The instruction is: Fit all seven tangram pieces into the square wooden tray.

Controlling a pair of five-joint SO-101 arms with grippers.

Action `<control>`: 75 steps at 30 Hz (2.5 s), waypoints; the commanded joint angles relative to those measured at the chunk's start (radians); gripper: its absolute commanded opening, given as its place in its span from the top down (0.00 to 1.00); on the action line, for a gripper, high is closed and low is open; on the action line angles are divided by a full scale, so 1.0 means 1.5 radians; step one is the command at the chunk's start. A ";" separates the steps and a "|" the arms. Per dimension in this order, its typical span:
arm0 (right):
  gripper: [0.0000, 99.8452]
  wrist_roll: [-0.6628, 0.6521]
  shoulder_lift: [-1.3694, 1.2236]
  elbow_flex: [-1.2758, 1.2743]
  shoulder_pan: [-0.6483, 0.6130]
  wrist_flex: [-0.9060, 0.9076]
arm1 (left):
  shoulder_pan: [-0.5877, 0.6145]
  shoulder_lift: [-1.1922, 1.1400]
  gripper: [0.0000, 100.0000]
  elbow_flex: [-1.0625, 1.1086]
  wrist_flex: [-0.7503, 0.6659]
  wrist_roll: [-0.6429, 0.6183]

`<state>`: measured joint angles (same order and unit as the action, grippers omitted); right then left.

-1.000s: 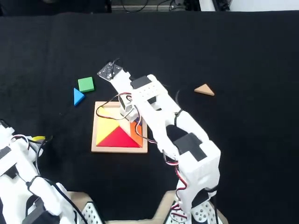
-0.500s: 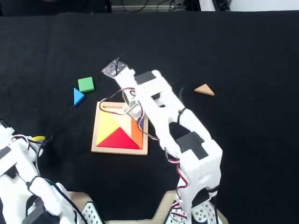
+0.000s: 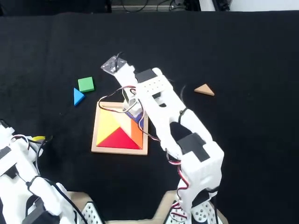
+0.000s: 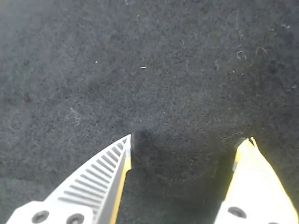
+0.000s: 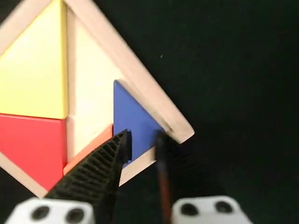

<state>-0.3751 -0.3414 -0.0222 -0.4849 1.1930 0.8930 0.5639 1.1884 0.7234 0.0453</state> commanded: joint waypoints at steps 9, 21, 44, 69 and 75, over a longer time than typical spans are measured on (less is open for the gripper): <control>0.99 -0.008 -0.018 0.040 -0.069 -0.040 | -0.006 0.008 0.66 -0.003 -0.006 -0.001; 0.99 -0.008 -0.065 0.049 -0.036 -0.053 | -0.006 0.008 0.66 -0.003 -0.006 -0.001; 0.99 -0.007 -0.063 0.036 -0.139 -0.029 | -0.006 0.008 0.66 -0.003 -0.006 -0.001; 0.99 -0.031 0.216 0.046 -0.039 0.104 | -0.008 0.008 0.66 -0.003 -0.006 -0.001; 0.99 -0.031 0.399 -0.043 0.113 0.099 | -0.009 0.008 0.66 -0.003 -0.006 -0.005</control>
<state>-0.4120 0.1174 -0.0422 -0.4450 1.3433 0.8930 0.5639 1.1884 0.7234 0.0453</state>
